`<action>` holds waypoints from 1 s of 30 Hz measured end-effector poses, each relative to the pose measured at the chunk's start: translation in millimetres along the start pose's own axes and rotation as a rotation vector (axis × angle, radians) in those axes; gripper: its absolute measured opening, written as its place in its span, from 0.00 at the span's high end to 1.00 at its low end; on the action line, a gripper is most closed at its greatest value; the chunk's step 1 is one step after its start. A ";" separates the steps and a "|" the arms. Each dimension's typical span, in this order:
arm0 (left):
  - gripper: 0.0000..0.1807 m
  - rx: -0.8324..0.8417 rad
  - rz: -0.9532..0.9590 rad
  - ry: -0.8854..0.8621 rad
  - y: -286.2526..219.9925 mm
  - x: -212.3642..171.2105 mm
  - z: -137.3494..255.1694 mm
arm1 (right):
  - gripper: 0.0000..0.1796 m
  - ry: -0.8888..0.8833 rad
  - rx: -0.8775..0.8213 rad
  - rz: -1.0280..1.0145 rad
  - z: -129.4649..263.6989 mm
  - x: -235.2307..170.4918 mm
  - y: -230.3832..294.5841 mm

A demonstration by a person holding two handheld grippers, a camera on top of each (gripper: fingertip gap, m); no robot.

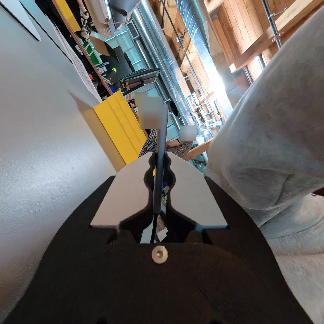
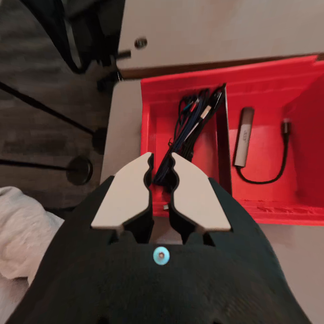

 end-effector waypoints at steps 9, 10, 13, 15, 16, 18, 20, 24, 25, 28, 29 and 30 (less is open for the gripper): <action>0.95 0.005 0.017 0.002 1.9 1.1 -1.3 | 0.88 0.267 -0.066 -0.020 -50.1 -10.5 -36.8; 0.95 0.006 0.016 0.002 2.0 1.0 -1.3 | 0.87 0.284 -0.071 -0.020 -53.2 -11.8 -39.4; 0.95 0.008 0.014 0.005 2.3 0.6 -1.7 | 0.87 0.288 -0.059 -0.036 -58.1 -14.9 -40.5; 0.95 0.008 0.015 0.006 2.3 0.5 -2.1 | 0.87 0.288 -0.062 -0.036 -58.1 -15.9 -40.6; 0.95 0.008 0.016 0.007 2.5 0.4 -2.4 | 0.87 0.283 -0.066 -0.035 -57.7 -15.4 -40.9; 0.95 0.009 0.017 0.008 2.6 0.1 -2.7 | 0.88 0.262 -0.059 -0.042 -59.3 -12.5 -39.7; 0.95 0.012 0.014 0.009 2.8 -0.2 -3.1 | 0.88 0.249 -0.045 -0.058 -65.2 -11.4 -37.9; 0.95 0.013 0.010 0.012 2.7 -0.9 -3.1 | 0.84 0.333 -0.105 -0.042 -83.0 -22.4 -44.9; 0.95 0.012 0.010 0.012 2.5 -1.1 -3.0 | 0.82 0.369 -0.136 -0.023 -86.6 -26.3 -48.3; 0.95 0.011 0.016 0.019 2.7 -1.7 -2.9 | 0.86 0.441 -0.222 0.049 -90.6 -30.4 -56.3; 0.95 0.012 0.015 0.022 2.8 -2.1 -2.9 | 0.86 0.448 -0.231 0.058 -89.8 -29.4 -56.2; 0.95 0.012 0.014 0.025 2.7 -2.5 -3.0 | 0.88 0.443 -0.237 0.066 -88.2 -27.5 -56.1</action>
Point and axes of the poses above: each gripper's, where its closed fingertips meet, z back along the fingers, x out of its top, y = z × x across the jaws, the point moved 1 cm from there along z, back along the fingers, and after that the axes turned 15 degrees about x, right-handed, at the moved point
